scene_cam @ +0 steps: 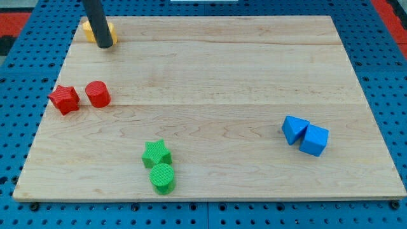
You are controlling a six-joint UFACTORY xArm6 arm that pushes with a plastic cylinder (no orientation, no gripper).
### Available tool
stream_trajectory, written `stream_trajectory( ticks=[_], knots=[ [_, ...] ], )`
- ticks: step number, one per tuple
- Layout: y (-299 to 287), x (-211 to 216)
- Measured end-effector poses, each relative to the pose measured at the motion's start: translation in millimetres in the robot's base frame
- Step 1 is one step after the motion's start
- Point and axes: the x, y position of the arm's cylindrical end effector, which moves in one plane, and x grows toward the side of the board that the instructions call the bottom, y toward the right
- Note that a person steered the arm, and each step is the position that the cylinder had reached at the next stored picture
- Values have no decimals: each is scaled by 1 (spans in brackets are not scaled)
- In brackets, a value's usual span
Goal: Place the red and yellow blocks in a vertical line
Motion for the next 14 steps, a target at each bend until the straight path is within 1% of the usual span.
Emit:
stream_trajectory(
  ticks=[1, 3, 4, 5, 6, 8, 9, 10, 11, 12, 13, 14],
  knots=[
    [0, 0],
    [22, 2],
    [80, -52],
    [45, -60],
    [-10, -29],
    [-18, 12],
    [53, 23],
    [72, 123],
    [71, 162],
    [36, 163],
    [9, 152],
    [-3, 132]
  ],
)
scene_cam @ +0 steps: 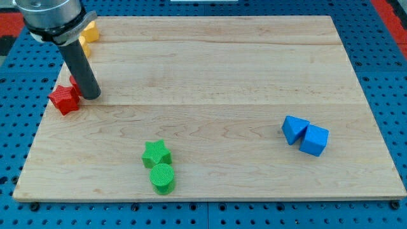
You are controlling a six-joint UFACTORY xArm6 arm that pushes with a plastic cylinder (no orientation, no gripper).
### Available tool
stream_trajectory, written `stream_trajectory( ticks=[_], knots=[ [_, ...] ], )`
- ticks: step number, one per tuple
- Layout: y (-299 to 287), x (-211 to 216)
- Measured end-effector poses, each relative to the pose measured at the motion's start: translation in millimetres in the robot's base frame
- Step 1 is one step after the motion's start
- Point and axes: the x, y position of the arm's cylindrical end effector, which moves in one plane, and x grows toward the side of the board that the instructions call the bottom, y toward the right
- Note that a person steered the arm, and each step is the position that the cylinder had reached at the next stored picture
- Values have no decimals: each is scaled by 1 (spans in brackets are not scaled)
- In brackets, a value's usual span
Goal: Place the red and yellow blocks in a vertical line
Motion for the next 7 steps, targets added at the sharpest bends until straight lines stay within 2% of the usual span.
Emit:
stream_trajectory(
  ticks=[2, 3, 4, 5, 6, 7],
  knots=[
    [-6, -48],
    [96, -26],
    [194, 47],
    [230, 147],
    [224, 180],
    [170, 156]
  ],
)
